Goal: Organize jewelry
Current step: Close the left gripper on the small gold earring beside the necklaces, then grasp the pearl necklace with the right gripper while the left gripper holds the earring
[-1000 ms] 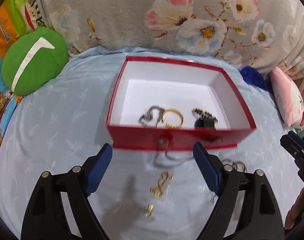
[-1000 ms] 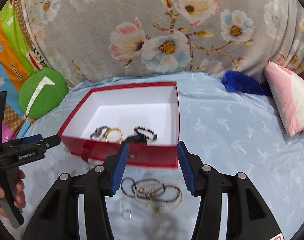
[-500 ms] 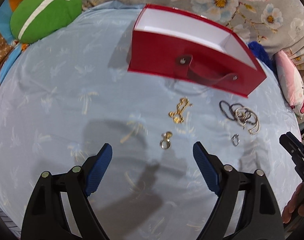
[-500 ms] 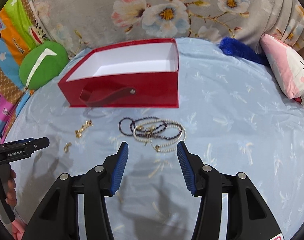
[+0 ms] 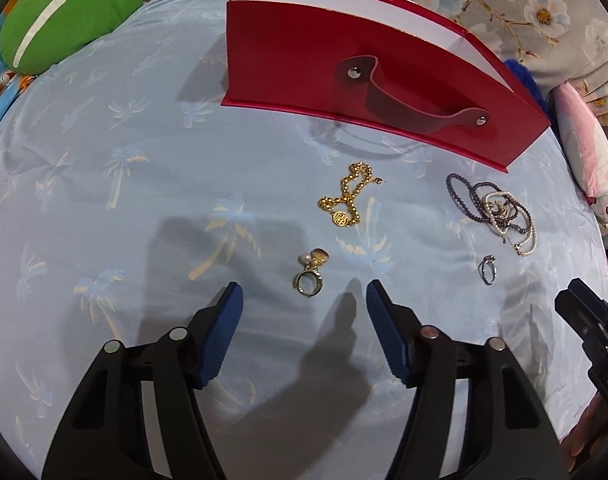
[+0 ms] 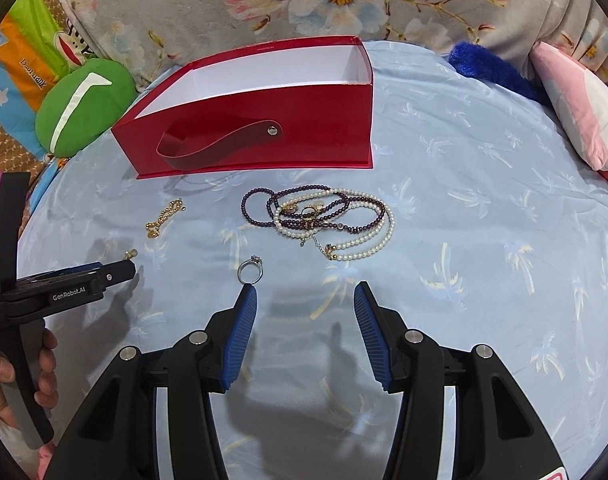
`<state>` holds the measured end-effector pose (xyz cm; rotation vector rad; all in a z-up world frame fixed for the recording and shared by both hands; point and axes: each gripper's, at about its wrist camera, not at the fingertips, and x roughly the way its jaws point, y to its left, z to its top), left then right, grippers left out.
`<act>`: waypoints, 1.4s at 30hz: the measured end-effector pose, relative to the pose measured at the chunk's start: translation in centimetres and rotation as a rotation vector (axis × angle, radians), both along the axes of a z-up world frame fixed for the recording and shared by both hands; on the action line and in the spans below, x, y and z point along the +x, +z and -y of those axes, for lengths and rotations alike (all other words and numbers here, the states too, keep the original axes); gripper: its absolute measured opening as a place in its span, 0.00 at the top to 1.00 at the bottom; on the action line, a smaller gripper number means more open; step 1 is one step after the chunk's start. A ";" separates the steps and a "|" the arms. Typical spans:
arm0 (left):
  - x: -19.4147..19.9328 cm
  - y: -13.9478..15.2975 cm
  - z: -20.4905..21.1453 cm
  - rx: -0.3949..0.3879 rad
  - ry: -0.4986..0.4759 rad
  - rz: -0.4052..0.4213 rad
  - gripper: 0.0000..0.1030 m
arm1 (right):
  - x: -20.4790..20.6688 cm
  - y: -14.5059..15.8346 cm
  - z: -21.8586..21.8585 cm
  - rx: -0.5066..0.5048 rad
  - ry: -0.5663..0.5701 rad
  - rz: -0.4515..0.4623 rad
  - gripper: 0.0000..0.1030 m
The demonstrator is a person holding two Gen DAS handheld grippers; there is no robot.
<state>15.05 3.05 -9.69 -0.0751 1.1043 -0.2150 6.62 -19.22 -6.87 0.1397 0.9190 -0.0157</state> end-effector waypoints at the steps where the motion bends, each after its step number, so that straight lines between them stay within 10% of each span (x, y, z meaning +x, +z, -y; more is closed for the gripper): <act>1: 0.1 0.0 0.0 -0.003 -0.003 0.000 0.43 | 0.1 0.0 0.0 0.000 -0.002 0.000 0.51; 20: 4.2 0.8 2.7 -0.034 -0.048 0.002 0.52 | 2.3 -0.3 1.1 0.009 -0.022 -0.002 0.51; 24: 5.2 0.2 4.1 0.015 -0.058 0.018 0.62 | 2.7 -0.6 1.5 0.006 -0.032 -0.013 0.51; 28: 5.9 0.1 4.8 0.029 -0.071 0.016 0.92 | 3.4 -1.2 2.1 0.004 -0.042 -0.027 0.51; 42: 3.9 5.4 3.1 -0.069 -0.081 0.112 0.96 | 6.2 -2.4 5.9 0.041 -0.115 -0.047 0.72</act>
